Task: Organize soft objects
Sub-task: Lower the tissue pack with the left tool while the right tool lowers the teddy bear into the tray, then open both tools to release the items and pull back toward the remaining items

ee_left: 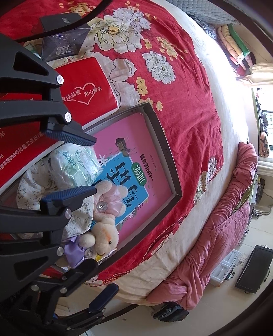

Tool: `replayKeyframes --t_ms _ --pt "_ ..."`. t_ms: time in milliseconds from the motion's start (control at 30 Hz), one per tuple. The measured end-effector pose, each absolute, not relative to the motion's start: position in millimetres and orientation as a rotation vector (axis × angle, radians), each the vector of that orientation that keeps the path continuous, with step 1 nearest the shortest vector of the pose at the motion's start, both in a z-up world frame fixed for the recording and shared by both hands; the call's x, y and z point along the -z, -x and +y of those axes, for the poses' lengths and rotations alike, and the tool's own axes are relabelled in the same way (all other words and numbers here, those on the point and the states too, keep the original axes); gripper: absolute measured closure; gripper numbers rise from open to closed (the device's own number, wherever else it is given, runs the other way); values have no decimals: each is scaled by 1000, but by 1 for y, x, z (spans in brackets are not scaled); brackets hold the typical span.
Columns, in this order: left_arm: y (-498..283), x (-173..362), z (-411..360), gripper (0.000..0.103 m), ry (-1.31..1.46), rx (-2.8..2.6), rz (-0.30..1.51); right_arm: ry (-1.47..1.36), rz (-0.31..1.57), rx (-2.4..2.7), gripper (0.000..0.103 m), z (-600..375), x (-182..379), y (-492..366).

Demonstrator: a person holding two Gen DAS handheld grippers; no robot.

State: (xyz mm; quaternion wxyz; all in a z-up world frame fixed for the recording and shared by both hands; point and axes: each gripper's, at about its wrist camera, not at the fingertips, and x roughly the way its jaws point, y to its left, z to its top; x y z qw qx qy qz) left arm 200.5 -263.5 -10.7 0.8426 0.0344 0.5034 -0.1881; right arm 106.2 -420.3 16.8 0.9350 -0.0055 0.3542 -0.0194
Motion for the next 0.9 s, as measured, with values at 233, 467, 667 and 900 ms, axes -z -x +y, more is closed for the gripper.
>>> replayKeyframes --t_ms 233,467,667,900 --pt "-187 0 -257 51 -69 403 1022 -58 689 88 29 -434 -31 -100" --pt "-177 -17 -247 38 -65 390 983 -40 666 115 29 -431 -41 -95" --pt "-166 -31 -232 30 -37 386 946 -20 641 112 29 -425 -53 -90" --pt "-150 -52 -211 22 -26 358 888 -3 607 102 29 -412 -69 -81"
